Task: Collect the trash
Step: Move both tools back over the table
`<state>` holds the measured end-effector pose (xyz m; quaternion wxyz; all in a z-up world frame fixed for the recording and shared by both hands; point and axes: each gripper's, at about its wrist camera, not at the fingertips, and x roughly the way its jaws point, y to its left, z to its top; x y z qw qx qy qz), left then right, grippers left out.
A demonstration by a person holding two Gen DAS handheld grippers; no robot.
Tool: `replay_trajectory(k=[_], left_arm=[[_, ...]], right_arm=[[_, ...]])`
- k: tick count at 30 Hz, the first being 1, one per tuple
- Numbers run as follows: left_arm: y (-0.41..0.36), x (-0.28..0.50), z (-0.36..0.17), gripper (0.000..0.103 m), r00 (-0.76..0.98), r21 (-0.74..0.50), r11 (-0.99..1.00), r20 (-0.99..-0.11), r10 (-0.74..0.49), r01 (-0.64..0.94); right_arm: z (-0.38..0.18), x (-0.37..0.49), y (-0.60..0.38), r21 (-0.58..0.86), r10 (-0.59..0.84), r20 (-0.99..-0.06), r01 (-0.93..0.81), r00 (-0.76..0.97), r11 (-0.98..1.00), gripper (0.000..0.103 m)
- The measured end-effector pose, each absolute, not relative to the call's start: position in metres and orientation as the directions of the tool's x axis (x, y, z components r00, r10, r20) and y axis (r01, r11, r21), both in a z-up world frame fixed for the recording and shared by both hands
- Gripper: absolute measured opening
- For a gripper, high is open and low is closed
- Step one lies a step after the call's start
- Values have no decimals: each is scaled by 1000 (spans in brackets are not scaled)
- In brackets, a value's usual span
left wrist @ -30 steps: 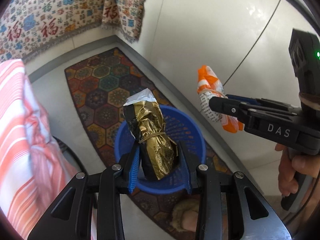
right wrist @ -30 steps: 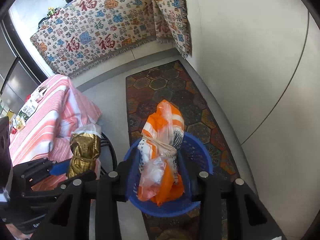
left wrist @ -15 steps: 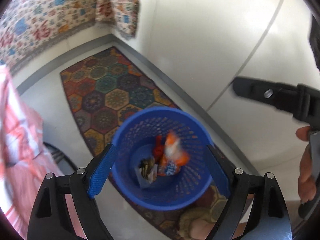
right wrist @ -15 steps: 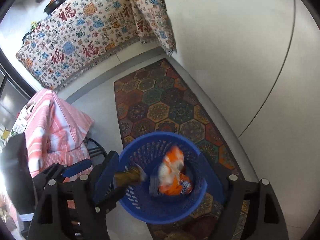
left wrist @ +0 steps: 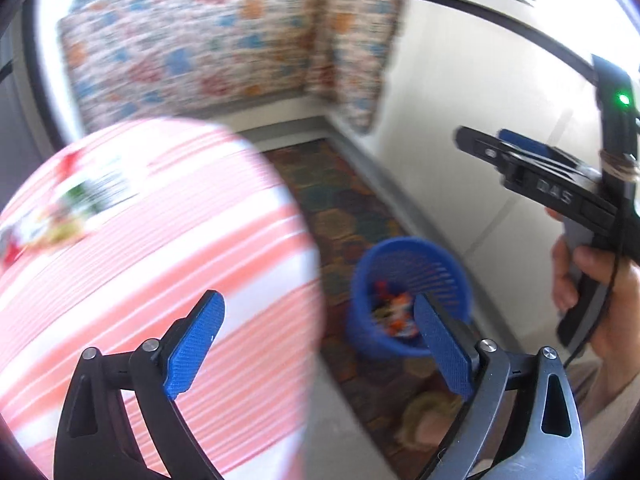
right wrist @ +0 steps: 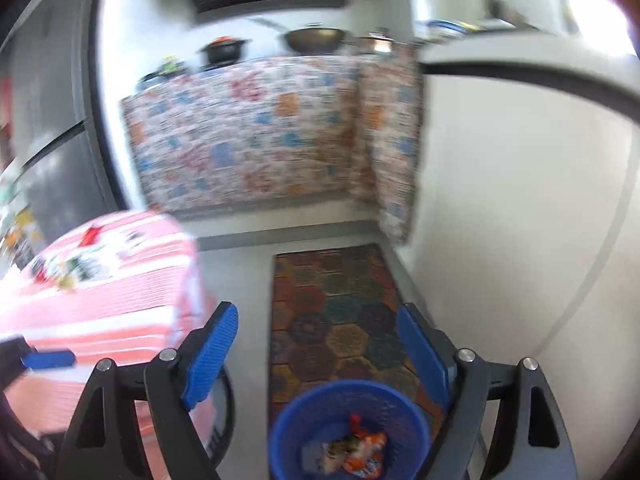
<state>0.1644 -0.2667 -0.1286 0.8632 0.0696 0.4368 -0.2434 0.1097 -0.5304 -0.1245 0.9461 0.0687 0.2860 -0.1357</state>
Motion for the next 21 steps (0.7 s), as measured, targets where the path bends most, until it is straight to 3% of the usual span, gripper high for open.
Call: replay_trajectory(k=[12,21], left_arm=[[-90,209,-186,96,532,54,995,-846,-2,88],[-17,236,-194,103,529,21,999,-848,-9,50]], right_arm=[[-151,181,-337,51,125,-678,-123,724,991,84],[-183,218,-267,25,161,-747,-215,646,976,84]])
